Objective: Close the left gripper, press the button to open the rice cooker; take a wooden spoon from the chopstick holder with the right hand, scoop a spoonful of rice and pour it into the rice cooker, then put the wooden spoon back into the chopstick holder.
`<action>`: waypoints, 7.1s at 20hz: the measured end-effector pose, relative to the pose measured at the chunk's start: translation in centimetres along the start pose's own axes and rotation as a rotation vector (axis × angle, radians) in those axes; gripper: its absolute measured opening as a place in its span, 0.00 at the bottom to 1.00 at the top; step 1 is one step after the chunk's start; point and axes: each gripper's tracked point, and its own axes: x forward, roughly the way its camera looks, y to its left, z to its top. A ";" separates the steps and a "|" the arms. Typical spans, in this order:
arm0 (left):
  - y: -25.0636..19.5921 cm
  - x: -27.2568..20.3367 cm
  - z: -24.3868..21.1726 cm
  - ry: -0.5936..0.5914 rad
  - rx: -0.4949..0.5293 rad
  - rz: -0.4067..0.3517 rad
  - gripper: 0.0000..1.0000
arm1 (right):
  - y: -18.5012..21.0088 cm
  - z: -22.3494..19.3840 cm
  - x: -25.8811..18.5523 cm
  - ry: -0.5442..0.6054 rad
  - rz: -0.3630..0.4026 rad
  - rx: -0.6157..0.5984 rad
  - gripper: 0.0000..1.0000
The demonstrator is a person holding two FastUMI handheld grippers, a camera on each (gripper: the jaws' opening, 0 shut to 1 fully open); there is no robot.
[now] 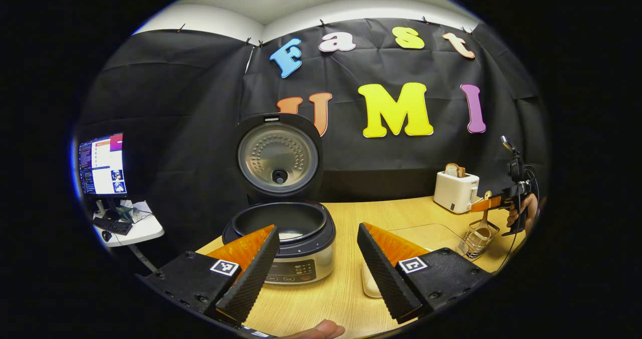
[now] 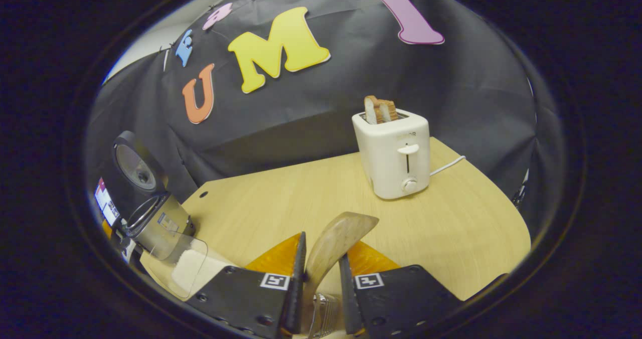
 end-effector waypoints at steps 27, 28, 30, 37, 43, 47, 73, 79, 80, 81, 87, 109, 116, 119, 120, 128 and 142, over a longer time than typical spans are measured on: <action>0.9 -0.7 -1.6 0.000 -0.061 -0.035 0.99 | 7.5 7.0 -12.2 -0.309 -0.073 -0.220 0.13; 0.9 -0.8 -1.6 -0.002 -0.063 -0.035 0.99 | 8.1 7.2 -12.5 -0.317 -0.067 -0.225 0.13; 0.8 -0.9 -1.6 -0.003 -0.064 -0.035 0.99 | 9.8 7.7 -13.0 -0.331 -0.044 -0.234 0.14; 0.6 -0.5 -2.2 0.006 -0.071 -0.048 0.99 | 18.0 8.2 -12.8 -0.365 0.059 -0.267 0.12; 1.9 -0.4 -2.9 0.015 -0.095 -0.033 1.00 | 23.6 4.3 -8.4 -0.287 0.121 -0.252 0.14; 2.8 -0.2 -3.0 0.017 -0.109 -0.028 0.99 | 24.1 1.4 -4.6 -0.243 0.067 -0.267 0.13; 3.4 -0.3 -2.9 0.009 -0.089 -0.027 0.99 | 26.2 -7.1 -1.7 -0.053 -0.042 -0.159 0.14; 3.0 -0.2 -3.0 0.017 -0.093 -0.039 0.99 | 26.3 -7.1 -1.5 -0.029 0.001 0.019 0.14; 3.0 -0.3 -3.2 0.022 -0.094 -0.039 0.99 | 26.5 -7.2 -1.6 -0.020 0.015 0.062 0.14; 3.1 -0.3 -3.3 0.024 -0.098 -0.039 0.99 | 26.4 -7.3 -1.7 -0.010 0.028 0.104 0.14; 3.2 -0.2 -3.4 0.030 -0.107 -0.037 0.99 | 23.2 -7.6 -2.2 0.034 0.076 0.440 0.14; 2.1 0.4 -3.9 0.068 -0.113 -0.046 0.99 | 20.3 -5.8 -2.4 0.049 0.333 1.029 0.13; 1.5 -0.1 -3.6 0.061 -0.083 -0.053 0.99 | 19.0 -3.7 -3.9 0.011 0.405 1.125 0.13; 1.5 -0.3 -3.4 0.056 -0.084 -0.055 0.99 | 19.3 -2.2 -5.0 -0.007 0.440 1.135 0.14; 1.6 -0.5 -3.3 0.053 -0.082 -0.053 0.99 | 19.5 -1.7 -5.3 -0.013 0.449 1.139 0.14; 3.0 -1.5 -2.8 0.024 -0.080 -0.043 0.99 | 23.0 2.6 -6.7 -0.036 0.518 1.157 0.13; 7.5 -1.8 -5.5 0.044 -0.127 0.000 1.00 | 35.1 6.2 -1.2 -0.002 0.508 1.047 0.12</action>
